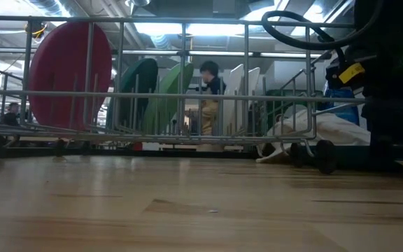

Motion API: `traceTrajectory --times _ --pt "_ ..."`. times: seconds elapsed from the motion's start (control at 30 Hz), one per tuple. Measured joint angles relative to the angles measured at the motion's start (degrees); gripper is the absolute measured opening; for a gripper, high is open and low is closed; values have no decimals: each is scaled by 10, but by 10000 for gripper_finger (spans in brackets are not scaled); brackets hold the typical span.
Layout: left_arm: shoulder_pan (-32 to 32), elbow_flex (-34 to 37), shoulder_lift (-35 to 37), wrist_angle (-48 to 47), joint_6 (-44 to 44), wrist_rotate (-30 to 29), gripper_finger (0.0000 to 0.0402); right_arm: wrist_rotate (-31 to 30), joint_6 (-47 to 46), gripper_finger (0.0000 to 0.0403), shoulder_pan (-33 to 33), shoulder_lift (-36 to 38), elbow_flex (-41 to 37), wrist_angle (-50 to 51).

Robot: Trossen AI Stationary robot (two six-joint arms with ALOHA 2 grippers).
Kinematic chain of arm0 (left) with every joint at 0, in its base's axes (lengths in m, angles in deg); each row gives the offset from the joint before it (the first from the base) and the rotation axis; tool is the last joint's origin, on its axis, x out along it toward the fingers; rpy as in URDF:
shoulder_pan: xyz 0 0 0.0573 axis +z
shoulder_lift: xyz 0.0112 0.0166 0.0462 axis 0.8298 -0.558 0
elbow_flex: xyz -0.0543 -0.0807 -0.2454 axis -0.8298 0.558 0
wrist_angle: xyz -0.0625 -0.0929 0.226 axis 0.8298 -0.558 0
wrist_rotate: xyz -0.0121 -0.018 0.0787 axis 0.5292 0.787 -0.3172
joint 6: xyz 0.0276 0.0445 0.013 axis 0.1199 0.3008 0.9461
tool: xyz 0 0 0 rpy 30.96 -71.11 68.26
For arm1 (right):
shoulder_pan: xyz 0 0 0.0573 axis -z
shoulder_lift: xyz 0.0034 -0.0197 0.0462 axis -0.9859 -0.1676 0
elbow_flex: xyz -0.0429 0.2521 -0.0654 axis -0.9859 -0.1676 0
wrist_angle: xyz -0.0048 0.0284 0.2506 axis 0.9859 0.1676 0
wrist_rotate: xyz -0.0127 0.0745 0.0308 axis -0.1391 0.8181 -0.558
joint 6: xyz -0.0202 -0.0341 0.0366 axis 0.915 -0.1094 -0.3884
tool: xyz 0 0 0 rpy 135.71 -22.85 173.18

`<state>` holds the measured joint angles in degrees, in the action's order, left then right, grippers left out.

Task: Sort dishes
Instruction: Put the green plate in the dish rack

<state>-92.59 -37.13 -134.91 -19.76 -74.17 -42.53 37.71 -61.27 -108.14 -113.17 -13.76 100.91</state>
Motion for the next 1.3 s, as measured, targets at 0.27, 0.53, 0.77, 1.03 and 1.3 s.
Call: traceTrajectory --times 0.27,0.53,0.77,1.03,1.3 --pt "0 0 0 0 0 0 184 -1 14 21 0 0 0 -2" --pt "0 0 0 0 0 0 184 23 30 8 0 0 5 4" --pt "0 0 0 0 -1 0 184 65 83 6 1 -1 50 44" --pt "0 0 0 0 -1 0 184 119 135 7 3 -1 110 128" --pt "0 0 0 0 1 0 184 188 193 5 2 -1 144 169"
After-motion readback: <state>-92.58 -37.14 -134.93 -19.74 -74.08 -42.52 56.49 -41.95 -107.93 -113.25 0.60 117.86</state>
